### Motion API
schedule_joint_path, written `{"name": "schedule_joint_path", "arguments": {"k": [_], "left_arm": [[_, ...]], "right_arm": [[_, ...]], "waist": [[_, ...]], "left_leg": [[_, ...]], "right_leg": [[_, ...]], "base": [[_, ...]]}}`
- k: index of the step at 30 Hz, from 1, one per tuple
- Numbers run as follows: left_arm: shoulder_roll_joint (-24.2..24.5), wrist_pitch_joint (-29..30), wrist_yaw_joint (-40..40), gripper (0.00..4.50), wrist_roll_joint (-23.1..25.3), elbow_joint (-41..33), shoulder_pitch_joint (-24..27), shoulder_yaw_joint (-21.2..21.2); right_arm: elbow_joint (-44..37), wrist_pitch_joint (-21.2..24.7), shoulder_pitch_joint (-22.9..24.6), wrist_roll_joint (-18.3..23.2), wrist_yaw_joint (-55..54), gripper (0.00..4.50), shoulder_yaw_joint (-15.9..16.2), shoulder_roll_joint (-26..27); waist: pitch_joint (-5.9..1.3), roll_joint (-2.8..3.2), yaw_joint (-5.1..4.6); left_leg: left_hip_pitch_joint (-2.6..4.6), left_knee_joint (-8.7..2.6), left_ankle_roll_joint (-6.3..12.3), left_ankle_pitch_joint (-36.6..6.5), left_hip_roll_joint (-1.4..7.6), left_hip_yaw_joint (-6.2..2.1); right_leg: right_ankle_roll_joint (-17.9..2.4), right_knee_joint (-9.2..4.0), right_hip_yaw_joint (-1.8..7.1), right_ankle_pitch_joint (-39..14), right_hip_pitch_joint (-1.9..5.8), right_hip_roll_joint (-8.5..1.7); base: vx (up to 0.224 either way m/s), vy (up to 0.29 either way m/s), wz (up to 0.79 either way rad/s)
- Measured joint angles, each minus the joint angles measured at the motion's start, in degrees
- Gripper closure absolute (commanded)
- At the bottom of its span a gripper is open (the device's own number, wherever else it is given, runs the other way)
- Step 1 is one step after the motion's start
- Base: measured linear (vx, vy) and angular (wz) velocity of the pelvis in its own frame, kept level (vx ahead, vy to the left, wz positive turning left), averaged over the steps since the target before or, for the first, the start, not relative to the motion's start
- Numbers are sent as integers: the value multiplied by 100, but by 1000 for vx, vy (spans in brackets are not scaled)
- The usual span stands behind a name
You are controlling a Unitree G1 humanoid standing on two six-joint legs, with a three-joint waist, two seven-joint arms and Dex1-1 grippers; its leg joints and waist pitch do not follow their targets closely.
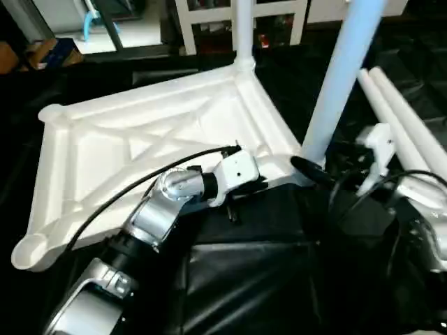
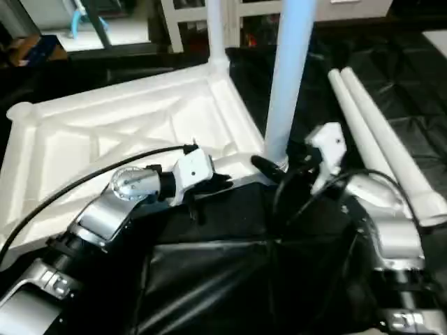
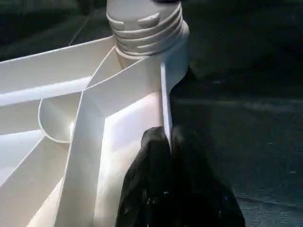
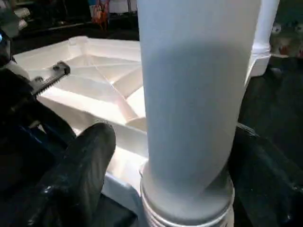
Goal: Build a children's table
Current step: Rotate leg to tighten
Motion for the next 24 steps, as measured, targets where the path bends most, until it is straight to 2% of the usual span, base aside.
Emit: {"name": "schedule_joint_path", "arguments": {"k": [1,2,3,4,6,8,9,14,18,22,24], "left_arm": [[36,20,-49,450,0,-51,24,-21],[155,21,-157,450,-4,-178,125,-48],[206,20,-247,450,-38,-256,204,-83],[263,20,-305,450,-64,-313,283,-96],[328,24,-398,450,-120,-340,374,-95],[352,48,-470,450,-138,-344,403,-95],[366,61,-487,450,-138,-351,418,-95],[405,146,-520,450,-133,-461,493,-140],[407,163,-518,450,-130,-500,494,-178],[398,182,-517,450,-117,-541,494,-193],[409,193,-516,450,-115,-564,496,-193]], "right_arm": [[-13,8,19,0,1,75,5,7],[-97,17,68,14,3,75,9,28],[-185,18,107,33,5,75,9,33],[-243,22,129,46,8,75,9,33],[-298,23,146,59,9,75,-4,30],[-320,24,166,99,18,75,-12,30],[-320,26,168,135,25,75,-17,31],[-485,73,220,268,178,75,-20,8],[-534,209,388,284,389,75,-11,-177],[-535,342,450,284,516,75,11,-320],[-529,393,520,278,545,100,15,-376]], "waist": [[-3,15,0],[-5,26,-3],[-4,29,-8],[0,27,-18],[14,16,-36],[42,-21,-43],[46,-25,-41],[48,-28,-41],[49,-31,-42],[47,-32,-36],[47,-32,-29]], "left_leg": [[17,-23,-4,6,63,32],[23,-38,22,16,149,68],[21,-41,41,35,189,80],[28,-38,60,51,230,111],[80,-50,88,69,336,261],[127,-107,60,53,352,366],[127,-110,59,54,352,385],[124,-113,79,74,352,414],[125,-115,106,90,351,481],[124,-121,134,106,350,506],[124,-136,139,109,350,519]], "right_leg": [[-45,-85,-76,57,34,3],[-174,-187,-156,99,77,24],[-306,-225,-218,121,97,27],[-418,-246,-255,128,117,32],[-503,-300,-269,151,184,32],[-490,-343,-269,143,218,-23],[-474,-352,-262,133,220,-30],[-478,-425,-253,136,255,-40],[-499,-428,-251,149,253,-82],[-503,-429,-251,151,252,-97],[-523,-430,-248,163,251,-102]], "base": [[0,0,0],[-50,-7,9],[-68,10,6],[-68,10,6],[-89,13,7],[-87,13,8],[-81,24,5],[-30,12,1],[0,0,0],[0,0,0],[0,0,0]]}}
